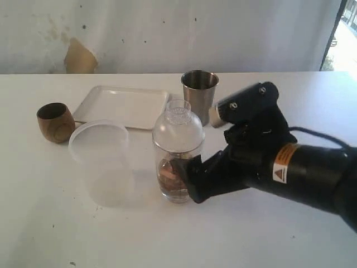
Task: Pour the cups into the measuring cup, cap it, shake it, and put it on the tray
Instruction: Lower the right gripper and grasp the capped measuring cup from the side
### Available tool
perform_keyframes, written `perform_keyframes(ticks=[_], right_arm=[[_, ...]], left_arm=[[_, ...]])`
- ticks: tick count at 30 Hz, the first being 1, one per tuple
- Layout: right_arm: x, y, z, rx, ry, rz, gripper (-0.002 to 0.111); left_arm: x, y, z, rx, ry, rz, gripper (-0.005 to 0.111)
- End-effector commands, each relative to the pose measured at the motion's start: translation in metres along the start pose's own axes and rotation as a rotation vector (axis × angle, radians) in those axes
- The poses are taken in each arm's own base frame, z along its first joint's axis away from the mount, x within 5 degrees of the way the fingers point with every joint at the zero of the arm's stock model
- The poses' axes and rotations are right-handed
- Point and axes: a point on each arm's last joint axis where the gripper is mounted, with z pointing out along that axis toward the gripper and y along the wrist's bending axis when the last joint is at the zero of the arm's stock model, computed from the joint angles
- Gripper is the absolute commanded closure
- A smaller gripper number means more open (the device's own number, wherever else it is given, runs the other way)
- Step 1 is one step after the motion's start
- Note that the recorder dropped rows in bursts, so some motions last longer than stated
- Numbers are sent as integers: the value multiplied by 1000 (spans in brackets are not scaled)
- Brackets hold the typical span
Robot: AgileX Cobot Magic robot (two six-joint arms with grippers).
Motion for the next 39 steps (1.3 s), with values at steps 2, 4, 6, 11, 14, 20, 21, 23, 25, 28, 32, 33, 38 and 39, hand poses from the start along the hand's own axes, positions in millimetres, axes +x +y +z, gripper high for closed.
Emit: perform_keyframes(ticks=[2, 4, 6, 11, 14, 20, 21, 23, 25, 28, 32, 33, 38, 39], right_arm=[[25, -1, 4, -13, -64, 21, 3], [33, -2, 8, -18, -77, 22, 3], [40, -2, 13, -23, -92, 19, 3], [49, -1, 30, -37, -117, 8, 3], [56, -2, 39, -43, -121, 7, 3], [65, -4, 53, -29, -139, -15, 3], [66, -4, 54, -25, -148, -11, 3], [66, -4, 56, -27, -172, -11, 3], [66, -4, 58, -30, -201, -11, 3], [66, -4, 62, -33, -232, -14, 3], [64, -4, 81, -31, -213, -14, 3], [65, -4, 86, -31, -207, -14, 3], [62, -5, 100, -16, -205, -61, 3], [61, -5, 102, -16, -205, -61, 3]], left_arm=[[1, 0, 0, -2, -8, -3, 107], [1, 0, 0, -2, -8, -3, 107], [1, 0, 0, -2, -8, -3, 107], [1, 0, 0, -2, -8, -3, 107], [1, 0, 0, -2, -8, -3, 107], [1, 0, 0, -2, -8, -3, 107], [1, 0, 0, -2, -8, -3, 107], [1, 0, 0, -2, -8, -3, 107], [1, 0, 0, -2, -8, -3, 107], [1, 0, 0, -2, -8, -3, 107], [1, 0, 0, -2, -8, -3, 107], [1, 0, 0, -2, -8, -3, 107], [1, 0, 0, -2, -8, -3, 107], [1, 0, 0, -2, -8, -3, 107]])
